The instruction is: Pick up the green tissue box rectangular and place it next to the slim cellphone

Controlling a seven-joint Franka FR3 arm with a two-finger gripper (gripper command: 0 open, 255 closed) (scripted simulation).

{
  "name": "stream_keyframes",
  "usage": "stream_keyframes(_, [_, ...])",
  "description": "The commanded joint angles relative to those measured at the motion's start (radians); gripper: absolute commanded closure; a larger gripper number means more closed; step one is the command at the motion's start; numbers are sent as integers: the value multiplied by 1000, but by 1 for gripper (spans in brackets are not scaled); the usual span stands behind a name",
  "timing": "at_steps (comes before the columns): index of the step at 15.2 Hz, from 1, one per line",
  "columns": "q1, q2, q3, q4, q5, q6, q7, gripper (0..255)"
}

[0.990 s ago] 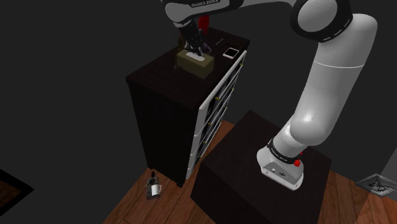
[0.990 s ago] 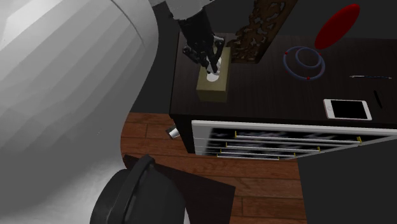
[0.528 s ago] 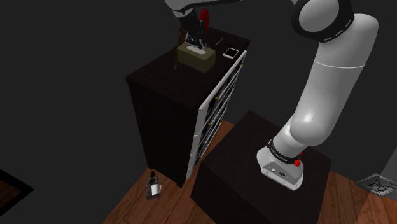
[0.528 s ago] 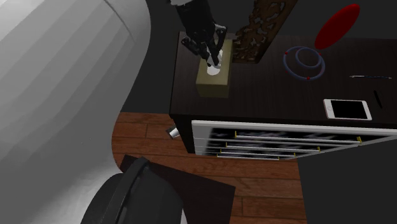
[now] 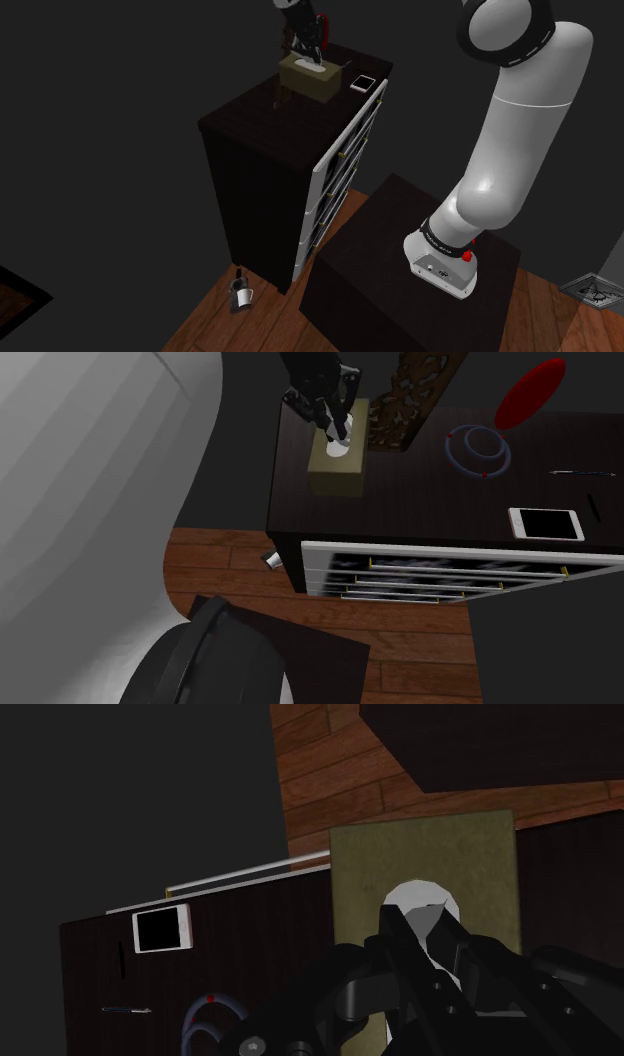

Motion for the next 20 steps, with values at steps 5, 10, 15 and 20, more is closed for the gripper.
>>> stream_keyframes(5, [12,20,-1,108,-14,-83,-36,255])
stream_keyframes(10, [-13,28,-16,121,-25,-68,-76,255])
stream_keyframes(15, [-84,47,-50,77,-40,36,-139,255])
stream_keyframes(20, [-149,94,-85,77,-55,125,-202,255])
